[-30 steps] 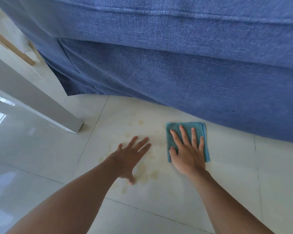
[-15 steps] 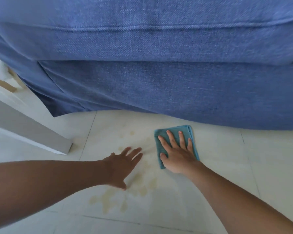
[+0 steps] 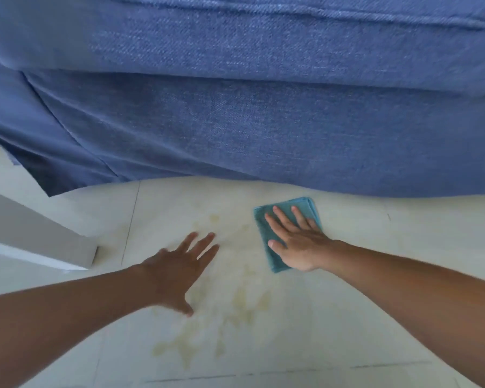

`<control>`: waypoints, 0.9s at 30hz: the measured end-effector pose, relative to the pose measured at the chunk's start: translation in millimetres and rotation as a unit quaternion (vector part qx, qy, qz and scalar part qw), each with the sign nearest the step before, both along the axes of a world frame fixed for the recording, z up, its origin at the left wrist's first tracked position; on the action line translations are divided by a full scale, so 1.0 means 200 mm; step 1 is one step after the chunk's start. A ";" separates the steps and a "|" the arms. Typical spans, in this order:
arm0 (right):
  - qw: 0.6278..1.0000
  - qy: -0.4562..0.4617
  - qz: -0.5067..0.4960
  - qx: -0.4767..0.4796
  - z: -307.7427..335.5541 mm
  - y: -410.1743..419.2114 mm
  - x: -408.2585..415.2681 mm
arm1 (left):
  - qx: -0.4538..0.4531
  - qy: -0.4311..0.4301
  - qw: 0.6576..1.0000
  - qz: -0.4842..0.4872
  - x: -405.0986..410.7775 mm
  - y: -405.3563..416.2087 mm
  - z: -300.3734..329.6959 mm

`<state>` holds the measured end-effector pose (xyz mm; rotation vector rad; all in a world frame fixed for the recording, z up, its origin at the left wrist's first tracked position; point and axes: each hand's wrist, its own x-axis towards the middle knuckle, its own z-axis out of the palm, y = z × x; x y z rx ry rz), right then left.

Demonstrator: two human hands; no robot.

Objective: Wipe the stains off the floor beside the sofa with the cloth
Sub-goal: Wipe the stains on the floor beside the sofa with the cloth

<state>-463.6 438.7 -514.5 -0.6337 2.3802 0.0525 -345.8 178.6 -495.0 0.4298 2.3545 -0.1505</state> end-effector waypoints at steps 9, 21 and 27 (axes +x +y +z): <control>0.984 0.149 -0.090 -0.043 -0.18 0.02 0.16 | -0.002 -0.035 0.999 0.021 0.08 -0.20 0.04; 0.973 0.177 -0.139 -0.058 -0.21 -0.35 0.10 | -0.001 -0.006 0.999 0.044 0.16 -0.28 0.02; 0.976 0.163 -0.027 -0.139 -0.20 -0.66 0.33 | 0.000 -0.010 0.998 0.057 0.15 -0.28 0.00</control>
